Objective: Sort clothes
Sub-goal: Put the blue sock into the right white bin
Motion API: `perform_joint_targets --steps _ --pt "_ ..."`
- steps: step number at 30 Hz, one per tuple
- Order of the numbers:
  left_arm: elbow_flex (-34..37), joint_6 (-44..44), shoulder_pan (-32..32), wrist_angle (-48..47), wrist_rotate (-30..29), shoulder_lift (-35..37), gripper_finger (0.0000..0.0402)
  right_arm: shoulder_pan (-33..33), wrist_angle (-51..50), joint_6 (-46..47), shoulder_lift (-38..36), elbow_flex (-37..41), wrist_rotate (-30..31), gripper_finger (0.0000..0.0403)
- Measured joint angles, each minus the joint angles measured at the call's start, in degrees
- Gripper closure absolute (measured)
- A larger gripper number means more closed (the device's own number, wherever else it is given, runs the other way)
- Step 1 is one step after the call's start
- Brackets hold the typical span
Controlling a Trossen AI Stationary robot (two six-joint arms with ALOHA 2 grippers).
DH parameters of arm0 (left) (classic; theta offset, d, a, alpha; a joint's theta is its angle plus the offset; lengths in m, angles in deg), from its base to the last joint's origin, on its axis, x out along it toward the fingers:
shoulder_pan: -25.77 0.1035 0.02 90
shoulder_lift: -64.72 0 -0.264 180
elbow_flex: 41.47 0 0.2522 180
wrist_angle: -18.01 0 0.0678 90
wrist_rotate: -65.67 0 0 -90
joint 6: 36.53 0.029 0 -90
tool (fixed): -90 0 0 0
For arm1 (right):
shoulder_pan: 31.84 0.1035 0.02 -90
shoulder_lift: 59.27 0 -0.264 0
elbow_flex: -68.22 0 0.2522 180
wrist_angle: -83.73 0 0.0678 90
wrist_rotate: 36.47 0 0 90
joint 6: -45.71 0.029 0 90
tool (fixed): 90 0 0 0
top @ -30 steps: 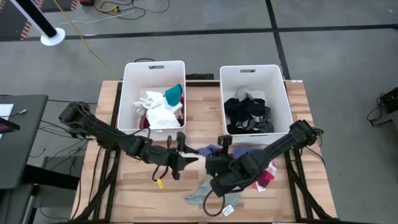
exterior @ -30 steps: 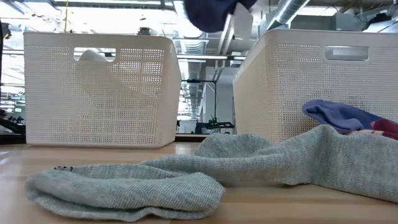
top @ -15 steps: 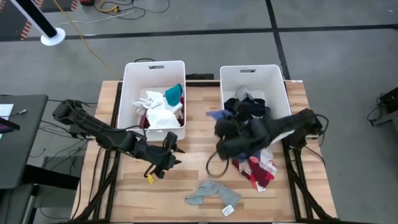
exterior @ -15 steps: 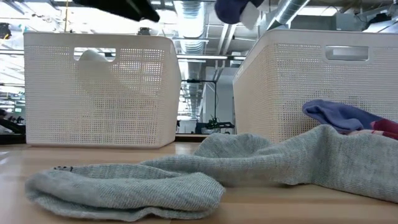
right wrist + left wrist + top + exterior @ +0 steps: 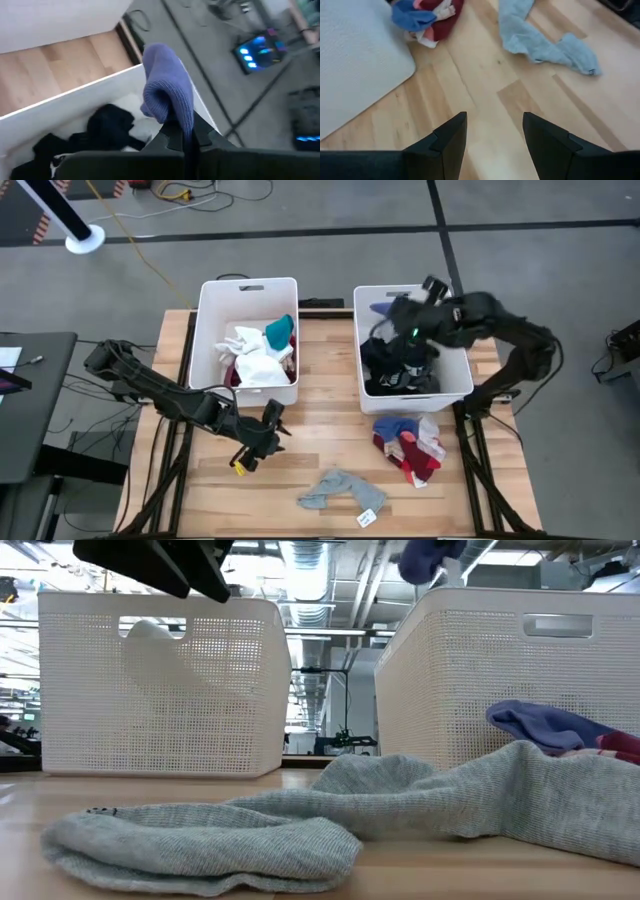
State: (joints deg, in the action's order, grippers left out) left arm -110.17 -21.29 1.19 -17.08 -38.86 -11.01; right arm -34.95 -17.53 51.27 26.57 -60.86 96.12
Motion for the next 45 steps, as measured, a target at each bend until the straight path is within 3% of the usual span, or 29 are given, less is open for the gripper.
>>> perform_joint_targets --steps 6,17,28,36,45 --pt "0.0 1.5 0.0 1.1 4.4 0.0 0.0214 -10.4 11.0 -9.7 -6.5 9.7 -17.6 0.0397" --pt "0.0 1.3 0.0 1.5 7.3 0.0 0.0214 -26.4 22.4 -12.8 -13.8 32.5 -33.6 0.0397" --pt "0.0 0.7 0.0 2.7 9.1 0.0 0.0214 -34.9 37.7 -14.6 -13.4 48.9 -39.9 0.0396" --pt "0.0 0.1 -0.2 2.8 9.8 0.0 0.0214 -40.9 43.1 -12.4 -13.4 54.2 -45.3 0.0396" --pt "-0.1 0.6 -0.2 4.9 9.7 -0.7 0.0214 -43.2 45.1 -7.7 -13.4 59.6 -45.4 0.0369"
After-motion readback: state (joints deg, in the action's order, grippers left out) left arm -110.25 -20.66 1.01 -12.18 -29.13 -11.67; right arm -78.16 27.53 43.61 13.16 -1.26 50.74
